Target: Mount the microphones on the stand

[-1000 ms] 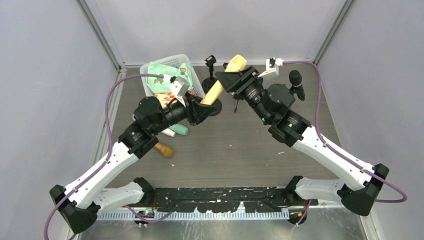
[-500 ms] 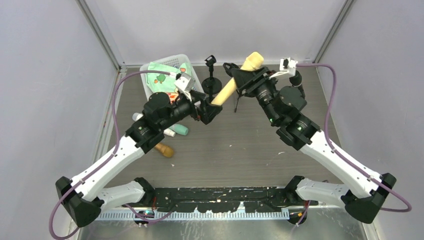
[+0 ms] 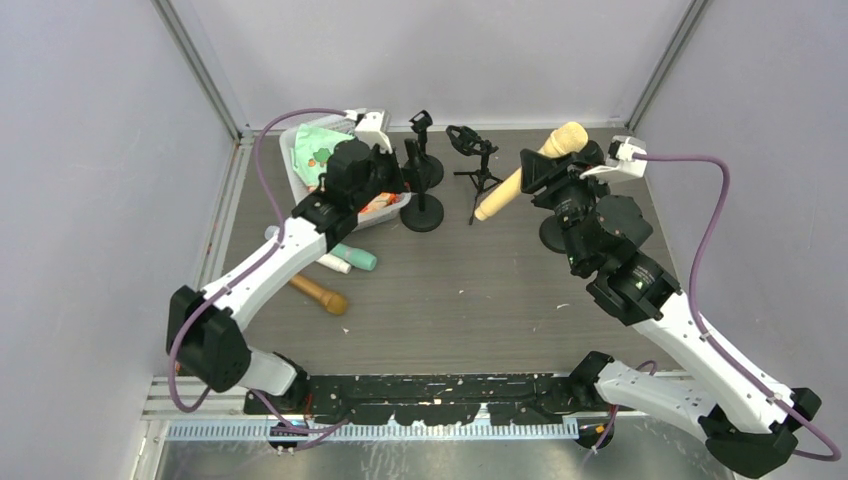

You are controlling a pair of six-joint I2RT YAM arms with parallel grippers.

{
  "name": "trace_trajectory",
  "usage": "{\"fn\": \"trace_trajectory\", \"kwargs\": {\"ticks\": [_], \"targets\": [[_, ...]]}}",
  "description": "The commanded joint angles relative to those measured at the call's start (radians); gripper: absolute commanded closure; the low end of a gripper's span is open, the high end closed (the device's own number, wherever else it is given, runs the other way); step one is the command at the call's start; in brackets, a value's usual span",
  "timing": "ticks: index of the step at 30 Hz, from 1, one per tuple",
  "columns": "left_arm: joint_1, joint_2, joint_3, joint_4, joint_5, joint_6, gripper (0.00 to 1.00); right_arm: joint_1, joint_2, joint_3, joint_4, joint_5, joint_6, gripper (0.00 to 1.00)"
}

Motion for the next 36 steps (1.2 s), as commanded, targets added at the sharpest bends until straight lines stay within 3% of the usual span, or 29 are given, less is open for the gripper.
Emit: {"fn": "trace_trajectory", "kwargs": {"ticks": [1,10,17,36], "targets": [[-0.001,0.083,0.111,0.077,-0.081,-0.12,0.0,-0.003,-0.037,-0.016,-0.005,0.05,-0.028,0.99],[-0.002,0.229,0.215,-0.02,-0.273,-0.198,0.0,-0.004,-0.095,-0.04,-0.047,0.069,-0.024,0.99],[-0.002,0.319,0.267,-0.032,-0.273,-0.213,0.0,-0.003,-0.127,-0.051,-0.063,0.074,-0.027,1.0],[0.001,0.429,0.295,-0.009,-0.246,-0.285,0.33,-0.004,-0.181,-0.071,-0.105,0.1,-0.026,0.99]]}}
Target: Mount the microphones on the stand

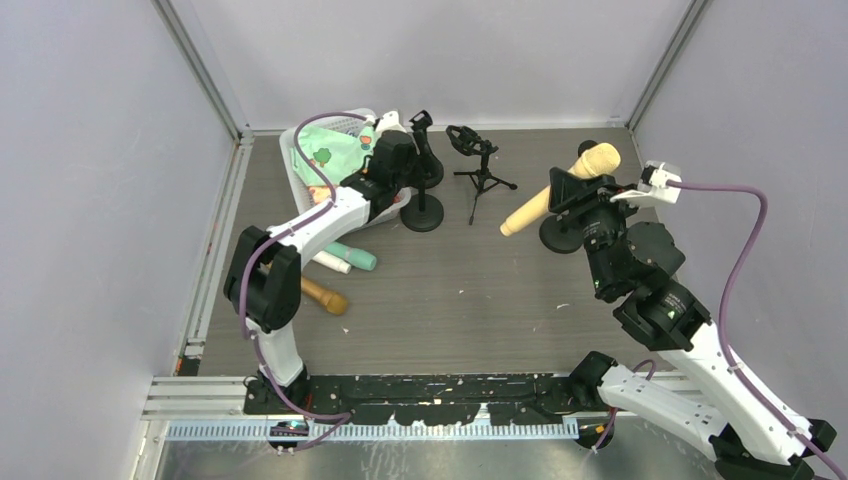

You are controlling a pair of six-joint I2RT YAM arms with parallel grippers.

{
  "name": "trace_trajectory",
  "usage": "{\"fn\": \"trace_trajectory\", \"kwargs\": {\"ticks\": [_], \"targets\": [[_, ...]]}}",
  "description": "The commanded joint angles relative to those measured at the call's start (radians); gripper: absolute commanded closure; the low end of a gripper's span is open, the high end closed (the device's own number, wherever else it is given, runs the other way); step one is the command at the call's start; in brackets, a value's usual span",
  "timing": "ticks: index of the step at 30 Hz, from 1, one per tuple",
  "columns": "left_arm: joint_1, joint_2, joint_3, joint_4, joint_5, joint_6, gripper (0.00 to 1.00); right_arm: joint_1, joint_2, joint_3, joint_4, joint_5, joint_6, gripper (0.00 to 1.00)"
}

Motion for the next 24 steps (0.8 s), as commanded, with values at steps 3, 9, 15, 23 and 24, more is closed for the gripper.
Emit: {"fn": "trace_trajectory", "kwargs": {"ticks": [3,9,15,23,24], "targets": [[0.006,0.002,0.044,0.033,-0.002,-0.012,0.39,-0.004,-0.015,-0.008,0.015,0.026,0.001,0.99],[0.005,-0.022,0.016,0.039,0.087,-0.008,0.63,-0.004,-0.018,-0.009,0.007,0.034,-0.009,0.99],[0.002,-0.075,-0.045,0.024,0.206,-0.026,0.85,-0.003,-0.042,-0.027,0.006,0.062,-0.025,0.99],[-0.035,-0.201,-0.151,-0.019,0.304,-0.036,0.91,-0.003,-0.039,-0.028,-0.003,0.056,-0.029,0.99],[-0.044,-0.213,-0.155,-0.03,0.305,-0.034,0.92,-0.004,-0.036,-0.026,-0.003,0.052,-0.028,0.99]]}}
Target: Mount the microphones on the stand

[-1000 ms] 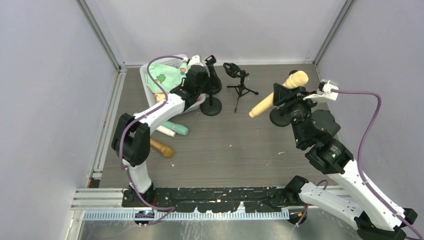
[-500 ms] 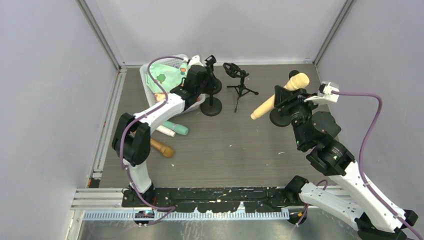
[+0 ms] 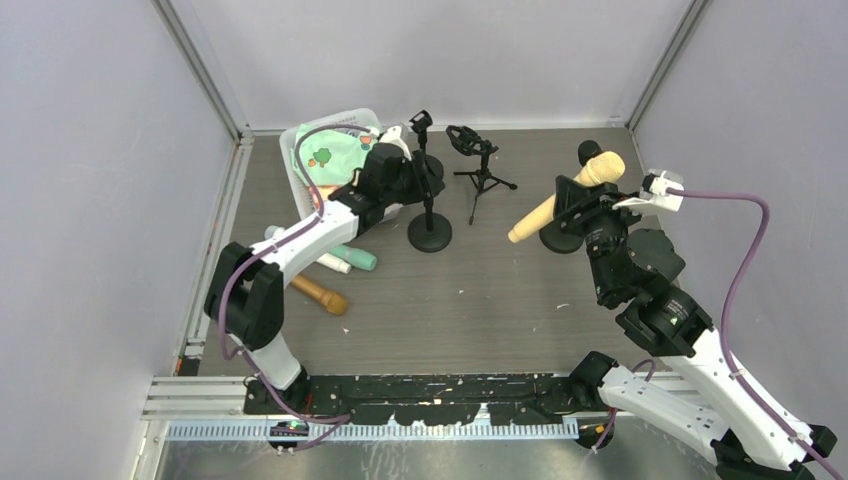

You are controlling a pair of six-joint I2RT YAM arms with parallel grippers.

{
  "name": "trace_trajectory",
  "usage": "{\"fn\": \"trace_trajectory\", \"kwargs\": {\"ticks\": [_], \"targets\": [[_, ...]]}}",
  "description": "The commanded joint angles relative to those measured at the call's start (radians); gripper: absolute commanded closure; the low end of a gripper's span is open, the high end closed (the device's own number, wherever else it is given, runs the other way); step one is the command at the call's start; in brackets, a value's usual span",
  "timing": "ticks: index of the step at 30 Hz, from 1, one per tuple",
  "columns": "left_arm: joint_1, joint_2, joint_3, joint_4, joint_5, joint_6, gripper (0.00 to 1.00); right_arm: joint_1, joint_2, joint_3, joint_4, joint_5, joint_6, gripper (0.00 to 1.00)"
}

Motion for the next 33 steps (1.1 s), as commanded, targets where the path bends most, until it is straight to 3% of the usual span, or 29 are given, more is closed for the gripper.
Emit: {"fn": "trace_trajectory", "kwargs": {"ticks": [1,6,8,13,21,25,33], "targets": [[-0.046,-0.106,-0.028,-0.04,0.082,-0.019,0.92,-0.003,0.0,0.011,0.034,0.011,-0.012,0.99],[-0.088,-0.146,-0.055,-0.078,0.087,0.023,0.93,-0.003,0.009,0.013,0.036,0.0,-0.01,0.99],[-0.089,-0.16,-0.069,-0.097,0.069,0.057,0.86,-0.003,0.01,0.011,0.035,-0.003,-0.005,0.99],[-0.089,-0.193,-0.127,-0.061,0.053,0.147,0.47,-0.003,0.009,0.004,0.045,-0.017,-0.005,0.99],[-0.089,-0.235,-0.215,0.08,0.096,0.251,0.01,-0.002,0.009,-0.002,0.059,-0.064,-0.003,0.99],[-0.094,-0.283,-0.318,0.211,0.088,0.295,0.0,-0.002,0.009,-0.008,0.072,-0.09,-0.013,0.99],[-0.191,-0.287,-0.615,0.783,-0.056,0.447,0.0,-0.003,0.017,-0.026,0.106,-0.147,-0.058,0.99]]}}
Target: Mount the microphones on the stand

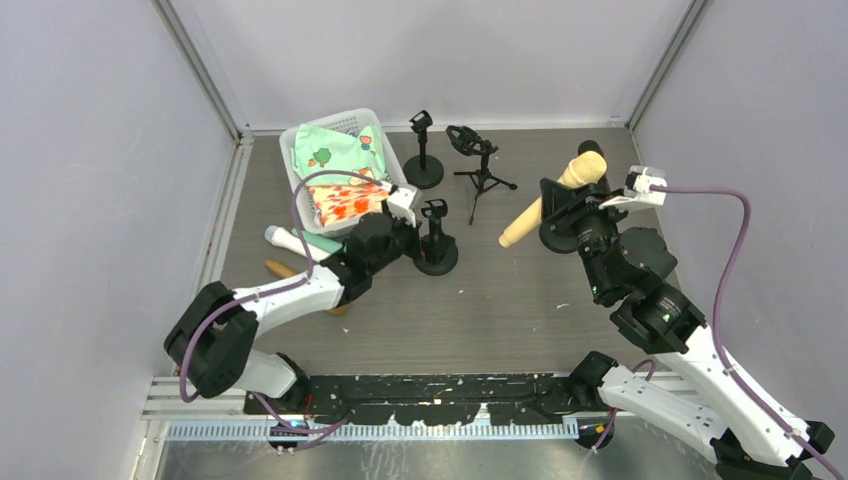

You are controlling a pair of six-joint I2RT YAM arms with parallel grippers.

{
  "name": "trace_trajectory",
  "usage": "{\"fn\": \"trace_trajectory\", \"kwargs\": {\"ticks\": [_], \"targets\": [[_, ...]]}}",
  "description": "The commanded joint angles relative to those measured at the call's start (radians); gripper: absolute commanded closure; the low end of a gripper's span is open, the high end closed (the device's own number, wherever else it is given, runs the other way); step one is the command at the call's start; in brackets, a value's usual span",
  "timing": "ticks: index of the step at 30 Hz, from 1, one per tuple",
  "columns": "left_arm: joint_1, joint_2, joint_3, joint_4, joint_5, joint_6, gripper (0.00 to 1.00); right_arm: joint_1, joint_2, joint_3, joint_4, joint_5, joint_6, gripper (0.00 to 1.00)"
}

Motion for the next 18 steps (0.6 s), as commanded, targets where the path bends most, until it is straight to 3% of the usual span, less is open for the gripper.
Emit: {"fn": "trace_trajectory", "kwargs": {"ticks": [1,7,18], "targets": [[-0.061,0.046,-0.097,0.443,-0.101,0.132,0.0,-0.003,0.005,-0.012,0.086,-0.047,-0.043,0.99],[-0.096,0.209,-0.134,0.776,-0.178,0.188,0.13,-0.002,-0.013,-0.051,0.125,-0.061,-0.051,0.99],[-0.105,0.356,-0.083,0.892,-0.273,0.191,0.41,-0.003,-0.03,-0.062,0.115,-0.076,-0.063,0.99]]}}
